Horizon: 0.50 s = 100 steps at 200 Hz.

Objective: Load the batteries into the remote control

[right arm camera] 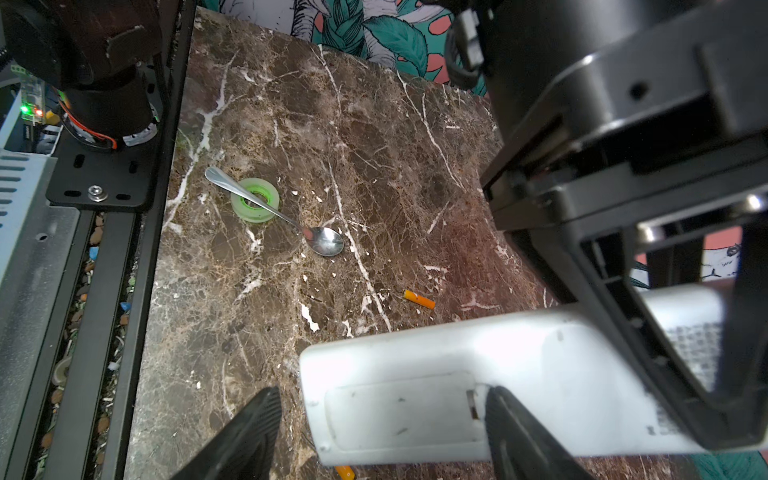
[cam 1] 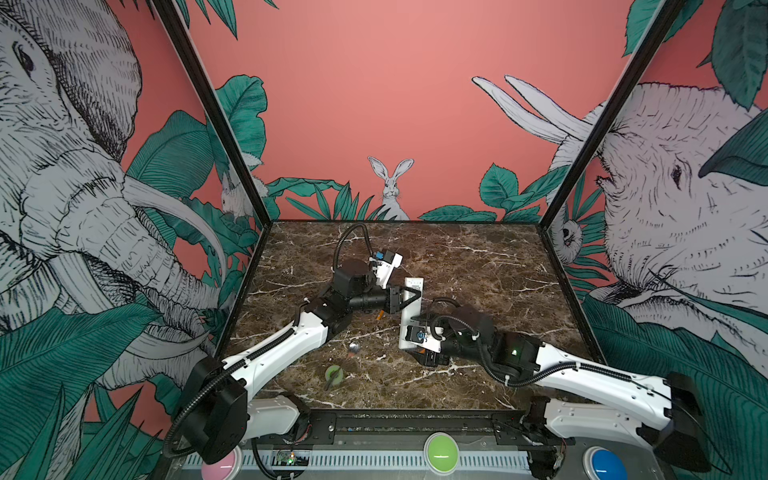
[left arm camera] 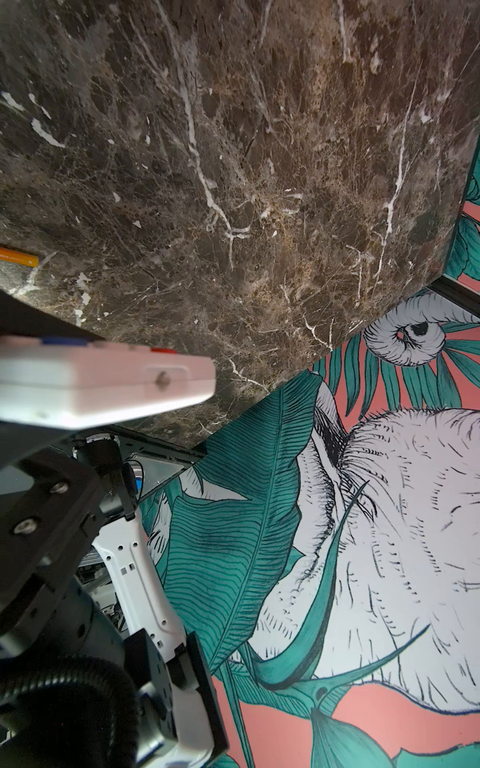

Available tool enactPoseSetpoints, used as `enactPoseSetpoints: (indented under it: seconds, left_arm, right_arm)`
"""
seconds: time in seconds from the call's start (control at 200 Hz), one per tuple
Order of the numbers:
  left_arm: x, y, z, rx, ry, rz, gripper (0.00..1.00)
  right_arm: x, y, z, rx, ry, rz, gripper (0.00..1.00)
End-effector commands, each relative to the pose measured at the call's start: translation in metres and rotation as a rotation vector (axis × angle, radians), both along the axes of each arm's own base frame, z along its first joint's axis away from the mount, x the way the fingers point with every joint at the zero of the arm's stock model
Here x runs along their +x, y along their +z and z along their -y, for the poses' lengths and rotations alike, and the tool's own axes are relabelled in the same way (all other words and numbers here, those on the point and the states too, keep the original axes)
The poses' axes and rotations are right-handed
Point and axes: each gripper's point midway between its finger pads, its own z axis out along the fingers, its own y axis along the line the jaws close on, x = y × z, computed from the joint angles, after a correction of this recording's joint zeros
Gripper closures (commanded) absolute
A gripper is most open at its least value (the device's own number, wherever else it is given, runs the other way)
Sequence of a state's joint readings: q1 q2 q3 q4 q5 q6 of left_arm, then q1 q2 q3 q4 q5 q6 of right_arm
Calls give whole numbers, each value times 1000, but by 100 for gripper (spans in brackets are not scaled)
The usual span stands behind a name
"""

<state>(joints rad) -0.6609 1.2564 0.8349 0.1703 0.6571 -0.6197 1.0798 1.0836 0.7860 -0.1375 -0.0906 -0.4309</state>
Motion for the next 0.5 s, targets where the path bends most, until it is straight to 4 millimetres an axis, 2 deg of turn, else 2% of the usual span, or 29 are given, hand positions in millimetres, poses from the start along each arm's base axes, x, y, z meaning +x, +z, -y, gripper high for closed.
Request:
enactPoseSetpoints:
  seconds: [0.0,0.24,0.495]
  left_arm:
    - [-6,18,0,-57,-21,35,100]
    - [-5,21,0,-60,-16,43,100]
    - [-5,22,-1,-61,-11,46,100]
  right_arm:
    - [-3,-3,-5,-5,20,-11,24]
    - [-13,-17,-7,-63,72,-79,27]
    - [-25,-26,-11,-98,124,-154,35]
